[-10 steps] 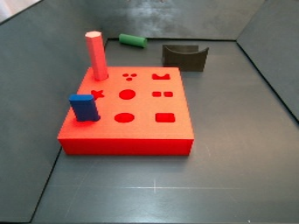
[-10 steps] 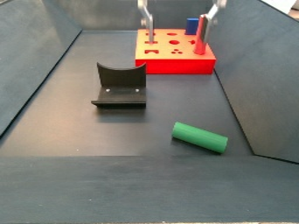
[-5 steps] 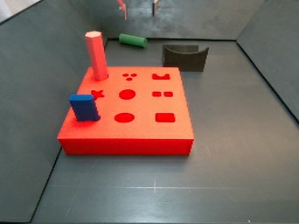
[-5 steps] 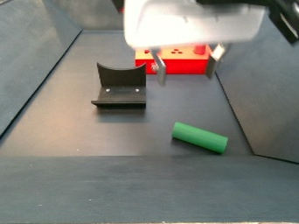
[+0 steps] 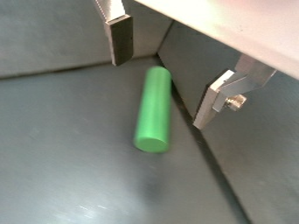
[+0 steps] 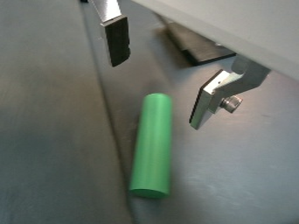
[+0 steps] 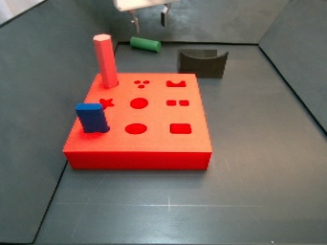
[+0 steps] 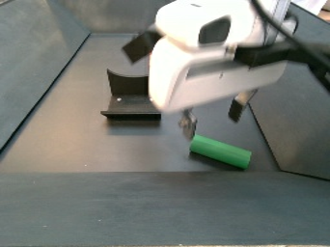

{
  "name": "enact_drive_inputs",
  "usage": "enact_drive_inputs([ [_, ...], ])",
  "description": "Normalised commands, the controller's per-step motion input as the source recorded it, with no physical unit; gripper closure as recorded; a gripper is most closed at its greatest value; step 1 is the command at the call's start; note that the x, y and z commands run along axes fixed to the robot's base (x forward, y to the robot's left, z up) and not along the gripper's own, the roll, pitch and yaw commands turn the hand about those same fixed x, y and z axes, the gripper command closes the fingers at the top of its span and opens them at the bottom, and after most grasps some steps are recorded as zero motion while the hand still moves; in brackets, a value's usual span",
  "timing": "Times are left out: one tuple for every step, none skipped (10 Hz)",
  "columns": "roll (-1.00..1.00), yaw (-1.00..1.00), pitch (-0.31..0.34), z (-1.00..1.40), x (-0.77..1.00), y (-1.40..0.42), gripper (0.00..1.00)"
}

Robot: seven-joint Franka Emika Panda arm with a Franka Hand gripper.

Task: Pick up the round object. Move up. Place the round object on the fixture. Regrasp the round object. Move to above the board. Insert the round object.
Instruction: Pick up the round object.

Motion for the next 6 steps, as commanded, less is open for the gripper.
enact_drive_inputs([
  [-0.29,0.21,-0.126,-0.55,0.17,0.14,0.00],
  [-0.29,0.13,-0.160,-0.47,0.00,0.00,0.00],
  [-0.25,0.23,-0.131,-0.50,0.00,0.00,0.00],
  [-0.30,0.31,-0.057,-0.47,-0.04,0.00,0.00],
  [-0.26,0.37,-0.079,-0.51,-0.26,0.00,0.00],
  [-0.11,0.46,-0.137,-0.55,-0.21,-0.06,0.00],
])
